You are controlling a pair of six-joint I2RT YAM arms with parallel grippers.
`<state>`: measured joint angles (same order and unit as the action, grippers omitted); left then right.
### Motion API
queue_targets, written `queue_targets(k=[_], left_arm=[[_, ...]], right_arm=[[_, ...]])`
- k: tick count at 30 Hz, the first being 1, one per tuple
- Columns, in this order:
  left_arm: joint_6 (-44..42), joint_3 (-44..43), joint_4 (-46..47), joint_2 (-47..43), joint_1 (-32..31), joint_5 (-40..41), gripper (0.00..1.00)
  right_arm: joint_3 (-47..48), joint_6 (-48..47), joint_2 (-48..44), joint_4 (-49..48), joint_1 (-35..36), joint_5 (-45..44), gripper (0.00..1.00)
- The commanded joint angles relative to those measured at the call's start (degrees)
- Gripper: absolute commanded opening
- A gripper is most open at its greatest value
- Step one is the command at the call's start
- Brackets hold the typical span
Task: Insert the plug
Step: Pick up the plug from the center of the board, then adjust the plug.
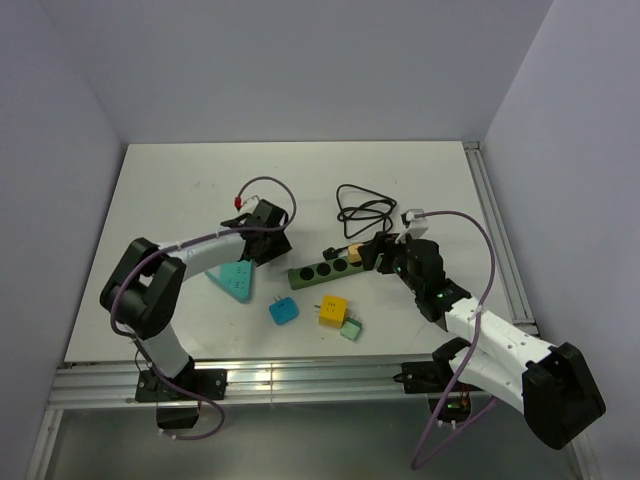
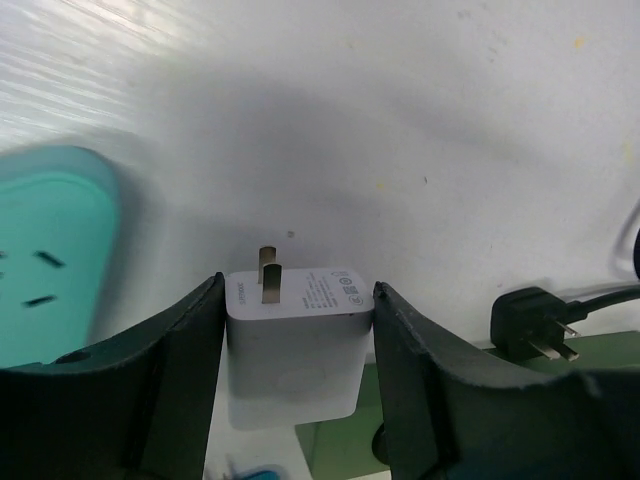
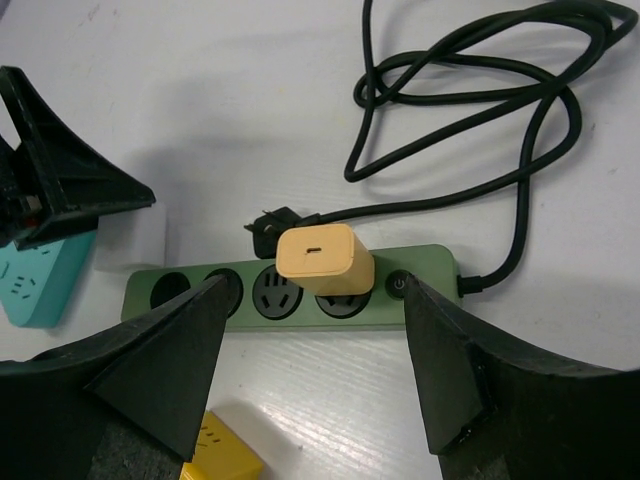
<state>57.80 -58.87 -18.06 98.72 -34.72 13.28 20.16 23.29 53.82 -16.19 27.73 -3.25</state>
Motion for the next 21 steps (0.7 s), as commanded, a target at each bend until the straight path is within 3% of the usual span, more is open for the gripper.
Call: queue_targets(k=[1,9,13,21], left_arm=[[-1.3,0.3,0.8,-6.4,3.2,-0.5,0.41],[0.9,2.0,3.6,-14.9,3.5,-5.1,0.43],[6.4,5.9,11.0,-18.9,3.4,-11.3,0.44],[17.8,11.1,19.4,-26.4,0.2,-9.9,0.45]], right_arm=[[0.1,-1.1,-1.5,-4.0,0.6,3.0,0.77],[5.2,3.0,0.3,-3.7,4.4,12.5,0.72],[4.7,8.6,3.8,-11.4,8.3,12.9,0.72],[7.7,14.9,13.1,-22.2,13.5,12.1,0.79]])
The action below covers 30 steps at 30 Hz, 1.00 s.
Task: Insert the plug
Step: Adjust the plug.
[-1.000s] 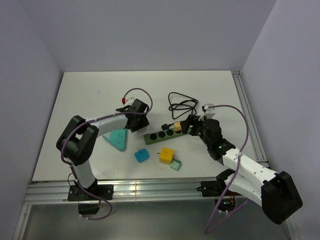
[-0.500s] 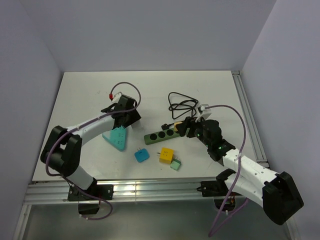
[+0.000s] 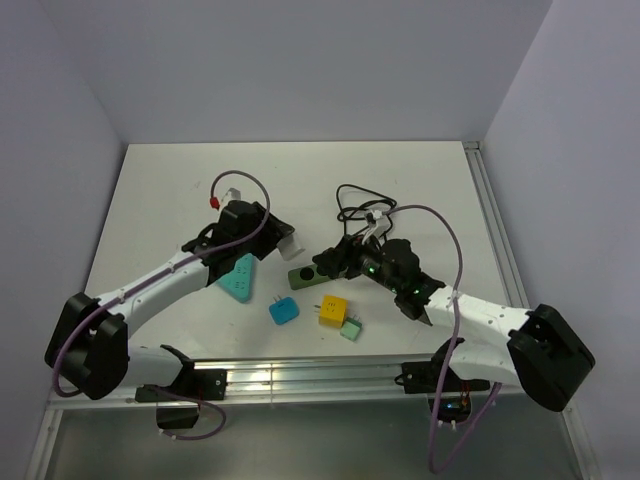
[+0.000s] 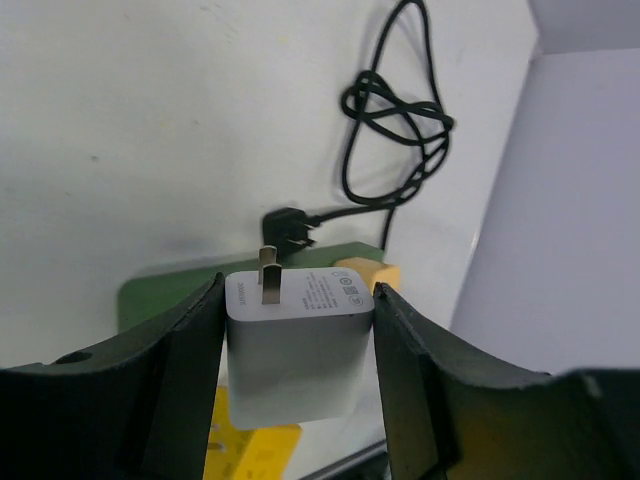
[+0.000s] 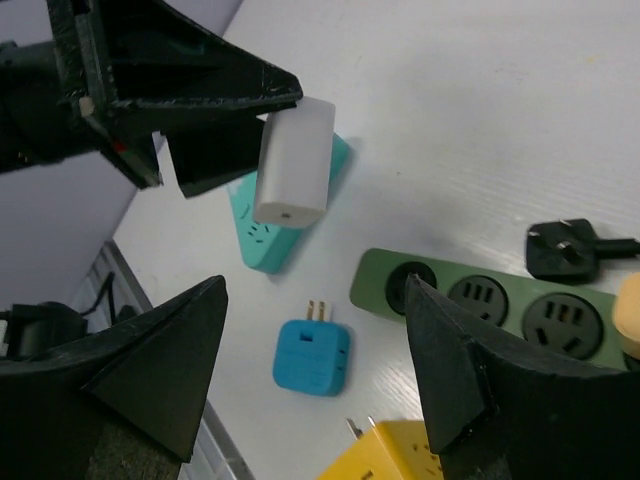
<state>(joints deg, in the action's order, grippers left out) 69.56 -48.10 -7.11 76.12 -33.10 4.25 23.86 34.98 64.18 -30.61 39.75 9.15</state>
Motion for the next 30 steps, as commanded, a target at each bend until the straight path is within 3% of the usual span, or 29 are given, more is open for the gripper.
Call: queue_targets(k=[1,10,16,26,30], left_arm=[[6.8,0.7,8.8,-4.2,-1.7,-0.9,0.46],[17.4,6.8,16.3,-8.3,-3.7,-2.3,0.45],[20.5,7.8,16.4,-10.1,-5.0,-0.9,0.45],[23.7,10.5,18.2,-10.7,-5.6,-1.2,0.44],[23.3,10.4,17.6,-10.4,-5.7,-0.9,0.44]], right_arm=[[4.4,3.6,3.3,-8.7,1.9,-0.4,0.79],[3.7,1.8,7.7,-19.0,8.5,-9.0,0.82],[5.3,1.4,10.3,-19.3,10.4,-14.2,0.81],[6.6,1.8,11.4,-17.9,11.1,-17.8,0.57],[7.4,1.3,11.6,-16.8,11.1,-18.1,0.36]])
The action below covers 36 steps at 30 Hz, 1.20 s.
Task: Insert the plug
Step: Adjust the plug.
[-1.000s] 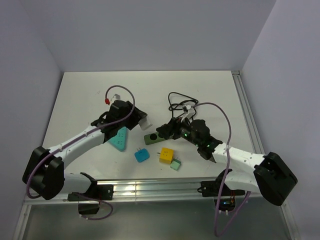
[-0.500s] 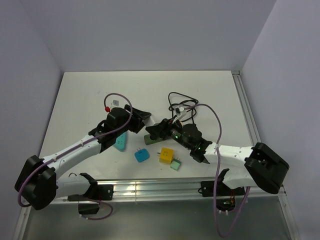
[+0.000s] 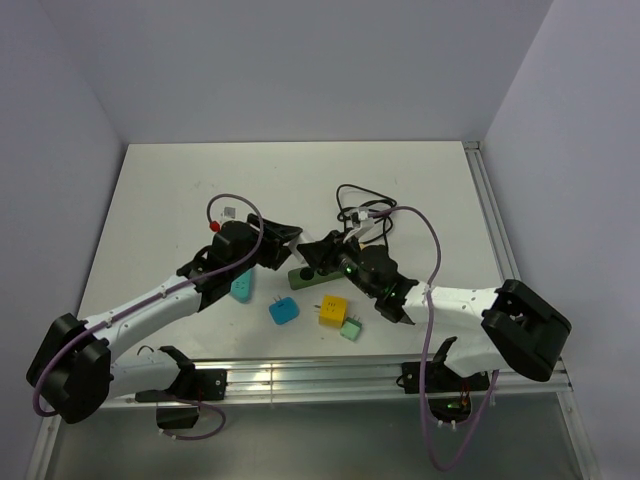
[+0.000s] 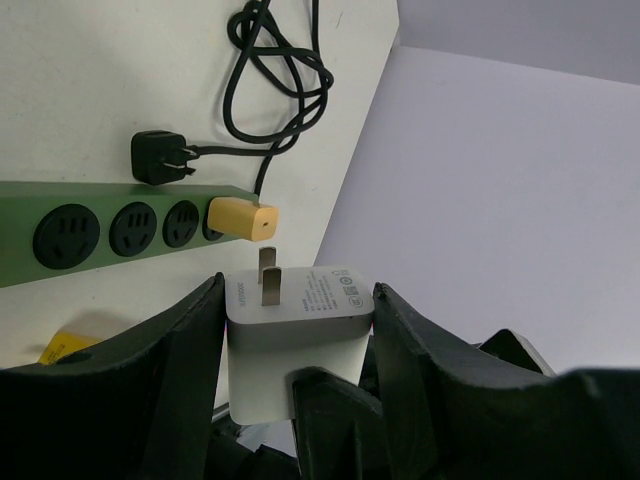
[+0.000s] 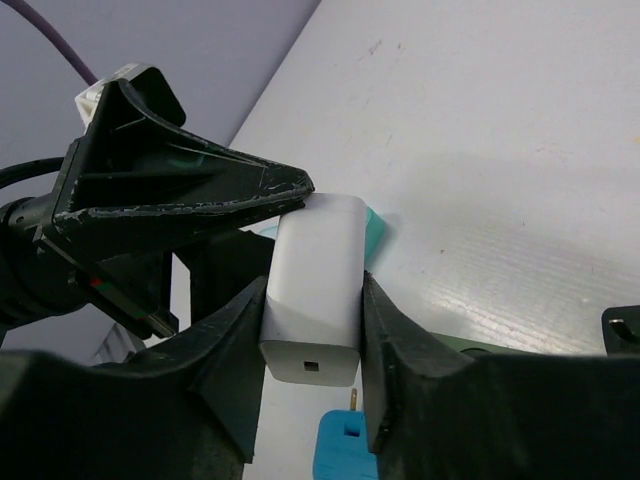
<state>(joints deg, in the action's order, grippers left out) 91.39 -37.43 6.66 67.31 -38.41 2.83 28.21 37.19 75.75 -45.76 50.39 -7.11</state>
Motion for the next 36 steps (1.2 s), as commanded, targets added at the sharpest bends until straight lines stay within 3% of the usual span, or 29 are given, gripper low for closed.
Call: queue_targets(k=[1,7,9,10,12,14,25,30,36], left_arm=[[1.5,-0.3,4.0,-1.6,-0.4,0.4,0.44],[1.5,0.7,4.2,-2.1,-0.4,-0.2,0.47],[0.3,0.2,4.0,-2.0,-0.4,-0.9,0.64],[-2.0,-0.5,2.0,-1.6,-0.5,-1.1,0.80],[-4.2,-3.3,-2.0,-1.3,-0.4,-1.0,0.93],[-7.4,-5.1,-6.1,-1.6,-0.3,-0.6,1.00],[-21.8,-8.4,-17.1,-2.6,11.4,-15.8,0.99],[-19.2,-8.4,-14.3,-0.5,11.3,-21.5,1.00],[-15.2,-8.7,-12.5,0.1,10.2,-22.1,1.00]], right_arm=[[3.3,-0.9,-0.1,-1.4,0.4,-1.9,0.31],[2.8,-1.4,-0.9,-0.4,0.4,-1.7,0.08],[2.1,-1.8,-1.8,-0.1,0.5,-1.3,0.05],[1.8,-2.1,-2.2,0.0,0.4,-1.1,0.04],[1.2,-3.4,-4.4,1.6,0.5,-0.8,0.01],[0.1,-4.9,-6.4,3.4,0.5,-0.9,0.00],[-1.0,-21.8,-24.5,24.1,0.4,-0.1,0.00],[1.0,-25.4,-23.9,26.7,0.5,0.4,0.00],[1.3,-25.3,-21.3,24.1,0.5,0.8,0.00]])
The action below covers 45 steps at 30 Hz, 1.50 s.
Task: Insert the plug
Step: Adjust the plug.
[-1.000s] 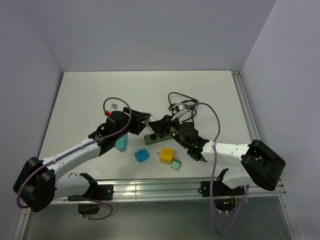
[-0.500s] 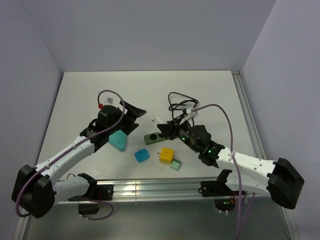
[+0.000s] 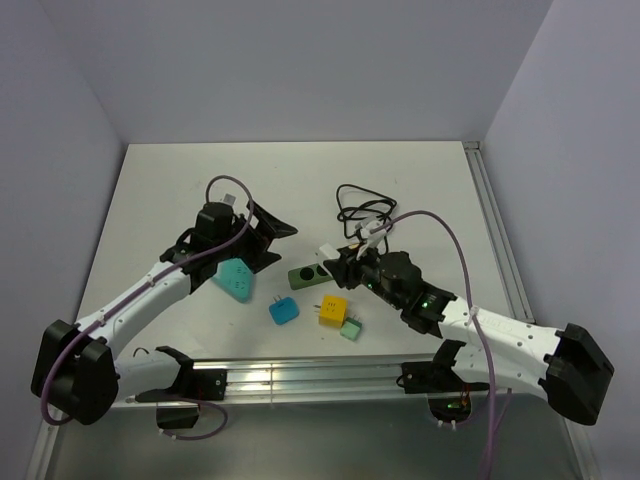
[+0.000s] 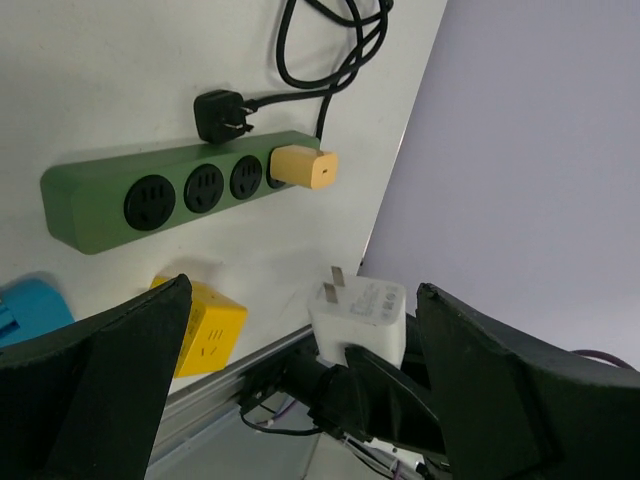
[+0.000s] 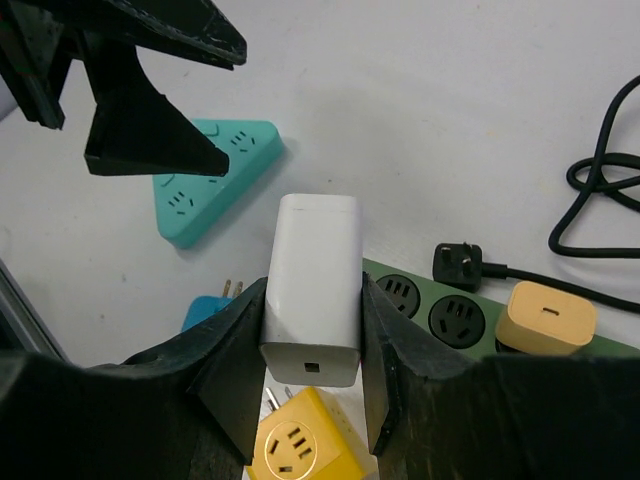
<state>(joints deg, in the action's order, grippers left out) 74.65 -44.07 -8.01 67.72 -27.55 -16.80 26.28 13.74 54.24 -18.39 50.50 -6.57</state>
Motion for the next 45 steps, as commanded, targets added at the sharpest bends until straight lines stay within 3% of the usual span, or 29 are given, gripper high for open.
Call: queue_targets(k=[1,16,45], left_arm=[[2.2,-2.2,2.4,-0.6,-0.8,-1.9,1.00],[6.7,-4.2,7.4,2.9,-7.6,0.7,0.99],[11.0,-0.8,14.8,6.5,-10.0,2.8,1.00]], right_arm=[[3.5,-1.7,0.6,-3.2,0.4,0.0,0.00],[7.7,1.5,8.6,-6.5,0.4,1.1,0.00],[7.1,6.5,8.0,-11.4,0.4,-1.0,0.00]])
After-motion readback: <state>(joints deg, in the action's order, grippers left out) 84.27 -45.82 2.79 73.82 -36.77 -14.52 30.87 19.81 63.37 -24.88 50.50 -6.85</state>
